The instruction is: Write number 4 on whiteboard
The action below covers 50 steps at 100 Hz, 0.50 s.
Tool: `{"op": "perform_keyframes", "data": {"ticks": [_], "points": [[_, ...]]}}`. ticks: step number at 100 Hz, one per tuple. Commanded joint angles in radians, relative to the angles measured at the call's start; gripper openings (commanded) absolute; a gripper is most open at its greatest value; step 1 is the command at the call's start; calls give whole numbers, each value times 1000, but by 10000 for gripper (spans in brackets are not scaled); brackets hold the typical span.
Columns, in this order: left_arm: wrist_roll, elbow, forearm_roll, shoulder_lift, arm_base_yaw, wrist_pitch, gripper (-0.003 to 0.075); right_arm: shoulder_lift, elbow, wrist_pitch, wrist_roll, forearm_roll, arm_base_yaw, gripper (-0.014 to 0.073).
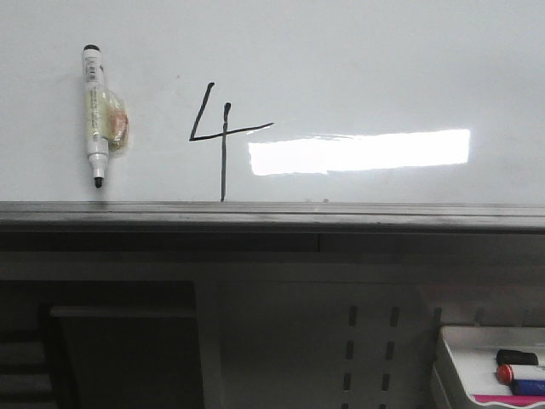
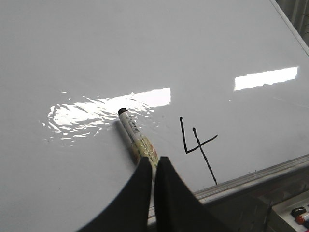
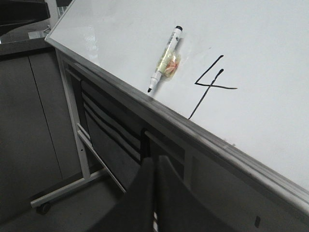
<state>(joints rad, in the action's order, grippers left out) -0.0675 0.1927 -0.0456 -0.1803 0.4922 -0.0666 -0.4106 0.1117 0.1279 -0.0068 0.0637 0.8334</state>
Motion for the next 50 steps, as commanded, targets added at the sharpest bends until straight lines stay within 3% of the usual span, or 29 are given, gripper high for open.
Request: {"op": "perform_keyframes", "data": {"ticks": [1,28,50], "points": [[1,28,1,-9,0,81,-20,-4,27,78,-9,9,-5,-64],[1,9,1,0,-11,80,-20,-4,27,78,-9,9,-5,-64],[1,-43,1,128,-235,17,-20,-4,27,78,-9,9,-5,-64]]}}
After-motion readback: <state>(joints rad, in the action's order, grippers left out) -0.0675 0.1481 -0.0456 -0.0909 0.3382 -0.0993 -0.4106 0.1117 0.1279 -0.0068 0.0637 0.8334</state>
